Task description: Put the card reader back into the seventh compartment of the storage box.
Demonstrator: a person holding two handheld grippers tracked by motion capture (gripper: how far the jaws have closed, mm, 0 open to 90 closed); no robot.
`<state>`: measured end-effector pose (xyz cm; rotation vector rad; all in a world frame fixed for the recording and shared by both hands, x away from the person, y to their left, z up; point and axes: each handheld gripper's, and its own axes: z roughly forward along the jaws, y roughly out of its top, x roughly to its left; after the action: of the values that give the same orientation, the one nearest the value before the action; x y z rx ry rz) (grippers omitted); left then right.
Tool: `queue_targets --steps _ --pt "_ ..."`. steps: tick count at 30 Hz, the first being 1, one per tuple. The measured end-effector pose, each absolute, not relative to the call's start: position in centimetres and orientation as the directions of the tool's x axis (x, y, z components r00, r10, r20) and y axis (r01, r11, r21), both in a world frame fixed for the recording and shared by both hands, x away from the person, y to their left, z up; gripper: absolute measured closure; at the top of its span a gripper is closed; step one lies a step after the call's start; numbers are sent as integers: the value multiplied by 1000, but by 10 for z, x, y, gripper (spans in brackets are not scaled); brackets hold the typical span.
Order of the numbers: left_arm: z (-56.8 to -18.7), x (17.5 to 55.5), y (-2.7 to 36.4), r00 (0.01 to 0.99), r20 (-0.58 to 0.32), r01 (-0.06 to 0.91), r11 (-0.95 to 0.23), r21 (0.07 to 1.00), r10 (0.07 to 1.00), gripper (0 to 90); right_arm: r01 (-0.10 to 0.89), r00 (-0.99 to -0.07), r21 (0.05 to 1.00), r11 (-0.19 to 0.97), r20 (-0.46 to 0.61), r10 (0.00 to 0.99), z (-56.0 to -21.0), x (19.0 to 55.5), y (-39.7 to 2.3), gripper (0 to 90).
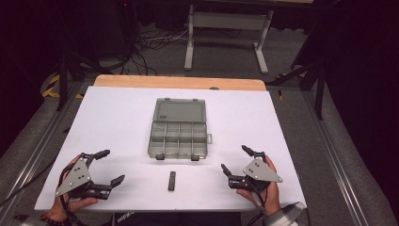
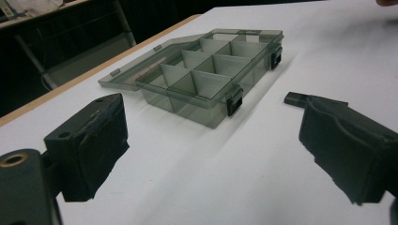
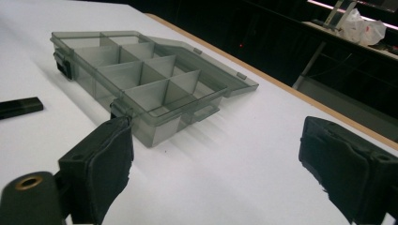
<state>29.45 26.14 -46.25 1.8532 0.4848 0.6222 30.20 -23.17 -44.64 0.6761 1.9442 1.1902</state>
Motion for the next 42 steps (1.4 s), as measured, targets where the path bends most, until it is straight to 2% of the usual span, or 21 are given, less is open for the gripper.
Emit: queue_targets --steps 10,16,23,31,42 --pt "-466 298 261 785 181 47 -348 936 593 88 81 -625 888 452 -308 717 -448 303 -227 105" --pt "-467 299 260 790 186 47 -360 932 585 88 129 -709 863 489 -265 653 -444 310 -220 93" --pt "-469 301 259 793 178 56 -362 931 582 86 152 -764 837 525 -238 599 -438 318 -207 94" --pt "-469 303 260 796 175 63 -366 928 580 83 109 -836 806 582 -242 492 -429 324 -172 104" --pt "-470 303 259 808 175 56 -369 928 563 77 69 -905 756 651 -228 360 -435 330 -126 104"
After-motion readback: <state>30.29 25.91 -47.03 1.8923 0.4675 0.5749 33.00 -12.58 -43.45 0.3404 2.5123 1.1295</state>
